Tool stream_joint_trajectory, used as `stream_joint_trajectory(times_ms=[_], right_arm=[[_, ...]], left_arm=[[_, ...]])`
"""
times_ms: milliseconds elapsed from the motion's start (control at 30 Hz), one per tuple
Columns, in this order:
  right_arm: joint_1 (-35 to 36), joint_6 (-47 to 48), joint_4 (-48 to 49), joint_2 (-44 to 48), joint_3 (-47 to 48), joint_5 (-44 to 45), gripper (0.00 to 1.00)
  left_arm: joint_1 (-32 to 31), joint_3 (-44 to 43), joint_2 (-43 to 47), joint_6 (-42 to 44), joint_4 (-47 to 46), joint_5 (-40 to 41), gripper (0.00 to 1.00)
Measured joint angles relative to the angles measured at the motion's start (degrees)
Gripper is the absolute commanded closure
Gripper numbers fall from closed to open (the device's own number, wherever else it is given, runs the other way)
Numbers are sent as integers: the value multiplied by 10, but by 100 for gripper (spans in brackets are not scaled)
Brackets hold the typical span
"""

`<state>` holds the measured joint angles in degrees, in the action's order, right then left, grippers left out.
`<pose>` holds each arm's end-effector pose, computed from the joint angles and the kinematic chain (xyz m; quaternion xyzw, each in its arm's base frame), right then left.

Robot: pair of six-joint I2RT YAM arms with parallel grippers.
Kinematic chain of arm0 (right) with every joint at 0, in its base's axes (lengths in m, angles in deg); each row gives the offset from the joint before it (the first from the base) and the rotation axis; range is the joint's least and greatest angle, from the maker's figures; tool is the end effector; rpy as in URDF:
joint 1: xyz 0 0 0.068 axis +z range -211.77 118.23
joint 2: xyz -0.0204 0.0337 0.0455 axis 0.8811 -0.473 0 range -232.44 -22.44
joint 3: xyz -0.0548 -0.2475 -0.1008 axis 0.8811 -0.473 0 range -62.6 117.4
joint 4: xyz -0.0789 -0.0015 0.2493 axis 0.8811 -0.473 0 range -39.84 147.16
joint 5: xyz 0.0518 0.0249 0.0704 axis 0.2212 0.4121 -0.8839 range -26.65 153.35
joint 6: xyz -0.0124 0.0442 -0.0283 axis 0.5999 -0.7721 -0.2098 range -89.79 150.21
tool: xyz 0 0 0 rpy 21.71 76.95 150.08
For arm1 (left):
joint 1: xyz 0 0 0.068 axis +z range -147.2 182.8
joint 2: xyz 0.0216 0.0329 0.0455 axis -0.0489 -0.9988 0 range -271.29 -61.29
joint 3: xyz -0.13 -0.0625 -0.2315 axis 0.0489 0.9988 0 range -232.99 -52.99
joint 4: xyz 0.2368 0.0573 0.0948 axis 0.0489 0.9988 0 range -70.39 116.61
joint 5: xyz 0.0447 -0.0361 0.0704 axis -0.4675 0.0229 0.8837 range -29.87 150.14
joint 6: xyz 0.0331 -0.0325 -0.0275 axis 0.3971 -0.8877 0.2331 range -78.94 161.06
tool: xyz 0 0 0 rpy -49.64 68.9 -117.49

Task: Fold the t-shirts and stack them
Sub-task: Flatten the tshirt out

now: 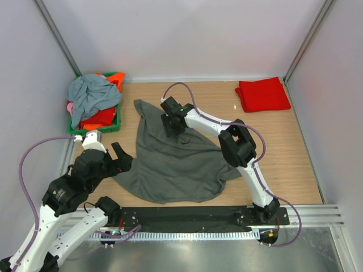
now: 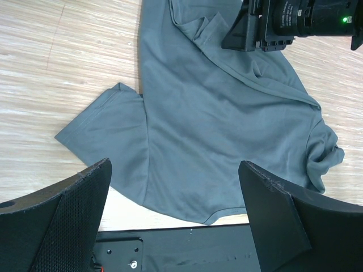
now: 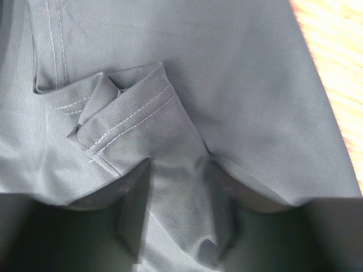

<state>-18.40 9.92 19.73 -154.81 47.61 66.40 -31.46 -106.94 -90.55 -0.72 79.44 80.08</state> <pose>0.3669 0.3441 0.1773 -0.1861 0.9465 0.1165 0.2363 0.0689 -0.0321 0.3376 -0.1369 0.8671 -0.1584 0.4521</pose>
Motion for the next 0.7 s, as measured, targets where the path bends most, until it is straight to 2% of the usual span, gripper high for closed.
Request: stream_joint_trajectory(times_ms=[33,100,133,367,500,633,700], right_arm=[[2,0,2,0,-2,0,72],[5,2,3,0,-8,0,86],[7,3,3,0,-13,1,98],[12,10,-4,16,-20,19,99],[2,28,-36,35,13,49,99],[-59,48,-56,51,103,79,98],[-117,51,-46,65,130,93,89]], left_arm=[[0,0,0,0,0,0,7],[0,0,0,0,0,0,7],[0,0,0,0,0,0,7],[0,0,0,0,0,0,7],[0,0,0,0,0,0,8],[0,0,-4,0,0,0,8],[0,1,-6,0,0,0,8]])
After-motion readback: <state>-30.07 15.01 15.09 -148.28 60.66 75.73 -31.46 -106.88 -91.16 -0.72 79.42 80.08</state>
